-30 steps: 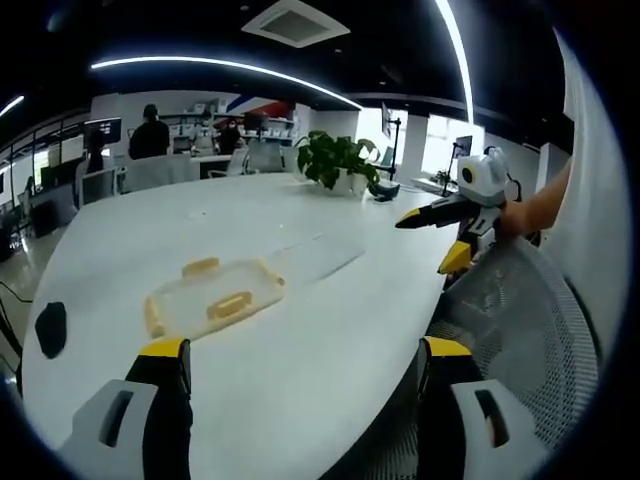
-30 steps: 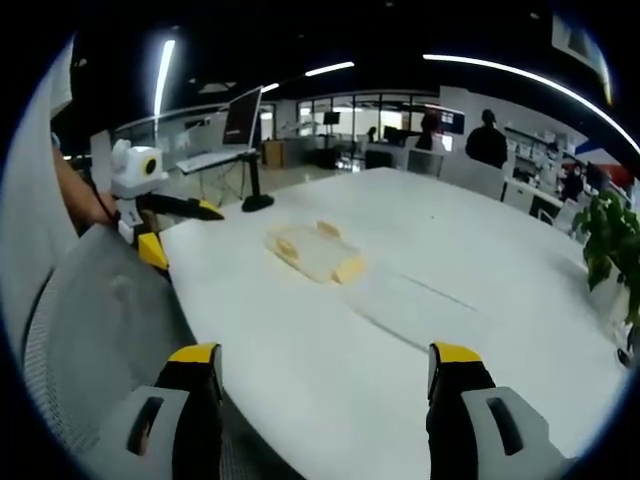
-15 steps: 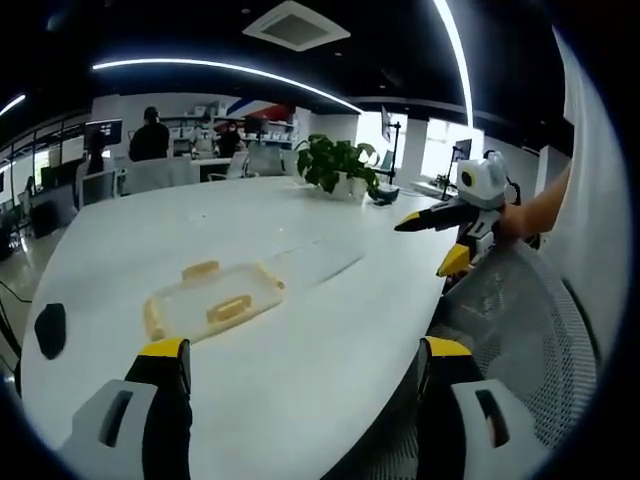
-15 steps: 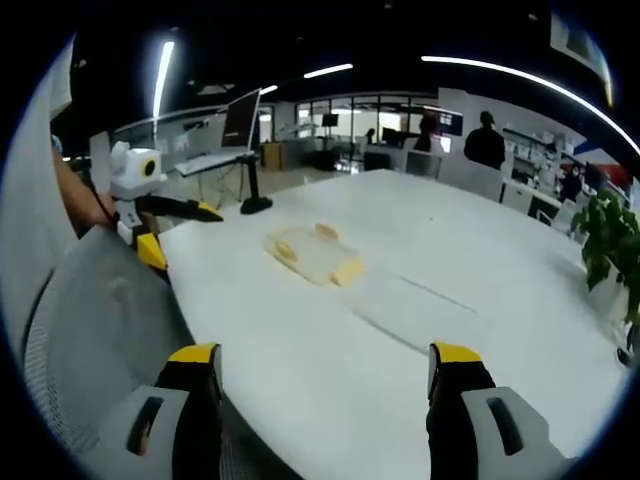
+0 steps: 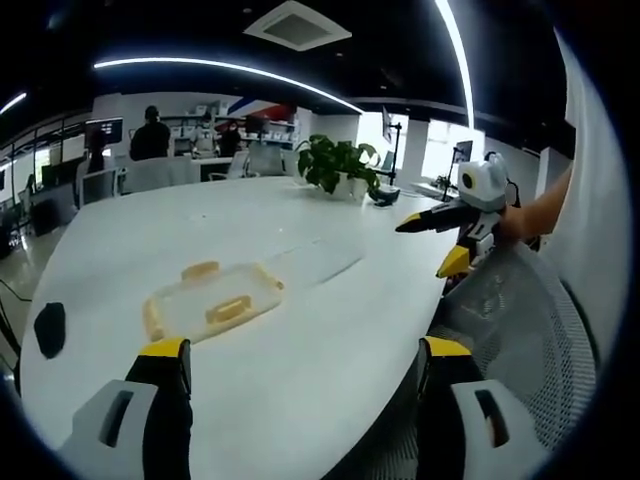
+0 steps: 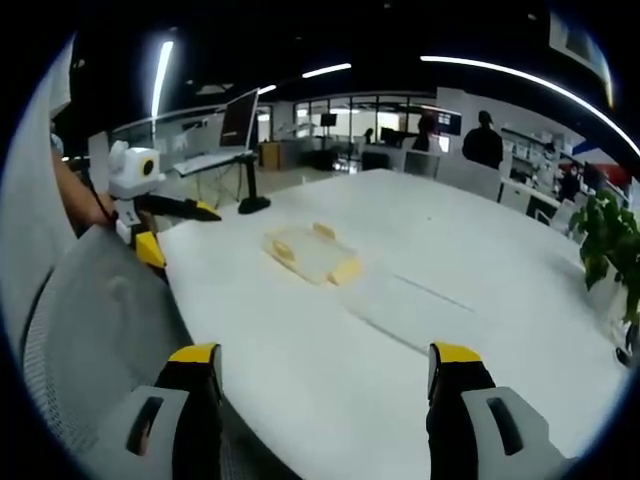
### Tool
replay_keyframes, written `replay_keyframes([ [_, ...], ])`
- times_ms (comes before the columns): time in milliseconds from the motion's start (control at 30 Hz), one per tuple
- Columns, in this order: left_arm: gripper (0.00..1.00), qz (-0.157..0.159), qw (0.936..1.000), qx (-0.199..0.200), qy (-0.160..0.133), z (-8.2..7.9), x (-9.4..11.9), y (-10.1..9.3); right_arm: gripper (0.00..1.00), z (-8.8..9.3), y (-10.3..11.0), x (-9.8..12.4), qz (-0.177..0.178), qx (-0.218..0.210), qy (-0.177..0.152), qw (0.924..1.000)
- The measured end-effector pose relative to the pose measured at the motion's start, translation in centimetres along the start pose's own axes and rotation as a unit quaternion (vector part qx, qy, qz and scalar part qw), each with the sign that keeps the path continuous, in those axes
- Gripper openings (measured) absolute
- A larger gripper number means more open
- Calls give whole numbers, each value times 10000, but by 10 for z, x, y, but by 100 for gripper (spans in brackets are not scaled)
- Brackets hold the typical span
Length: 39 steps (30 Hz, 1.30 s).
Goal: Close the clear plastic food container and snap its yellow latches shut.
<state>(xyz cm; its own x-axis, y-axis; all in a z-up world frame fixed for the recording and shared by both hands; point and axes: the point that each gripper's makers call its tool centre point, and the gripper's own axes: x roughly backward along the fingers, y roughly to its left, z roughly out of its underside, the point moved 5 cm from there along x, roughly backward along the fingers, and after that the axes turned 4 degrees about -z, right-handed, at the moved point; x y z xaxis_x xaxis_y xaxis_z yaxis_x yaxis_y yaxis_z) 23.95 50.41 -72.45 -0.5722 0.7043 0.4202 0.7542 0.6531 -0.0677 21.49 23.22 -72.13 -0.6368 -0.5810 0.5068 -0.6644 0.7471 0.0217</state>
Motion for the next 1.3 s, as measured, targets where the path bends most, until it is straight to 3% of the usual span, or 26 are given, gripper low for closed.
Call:
replay_keyframes([
  [333,95,-77,10000,-33,-2,-3,1,3,86,-3,4,-3,-129,209,88,9997],
  [533,94,-68,9999,-122,90,-3,1,2,81,3,7,-8,-297,494,402,9975],
  [833,92,-59,9997,-155,185,-3,-1,11,78,-4,3,-17,-415,611,444,9963],
  [1300,90,44,9986,-176,501,11,-13,21,76,-10,2,-43,-593,696,487,9946],
])
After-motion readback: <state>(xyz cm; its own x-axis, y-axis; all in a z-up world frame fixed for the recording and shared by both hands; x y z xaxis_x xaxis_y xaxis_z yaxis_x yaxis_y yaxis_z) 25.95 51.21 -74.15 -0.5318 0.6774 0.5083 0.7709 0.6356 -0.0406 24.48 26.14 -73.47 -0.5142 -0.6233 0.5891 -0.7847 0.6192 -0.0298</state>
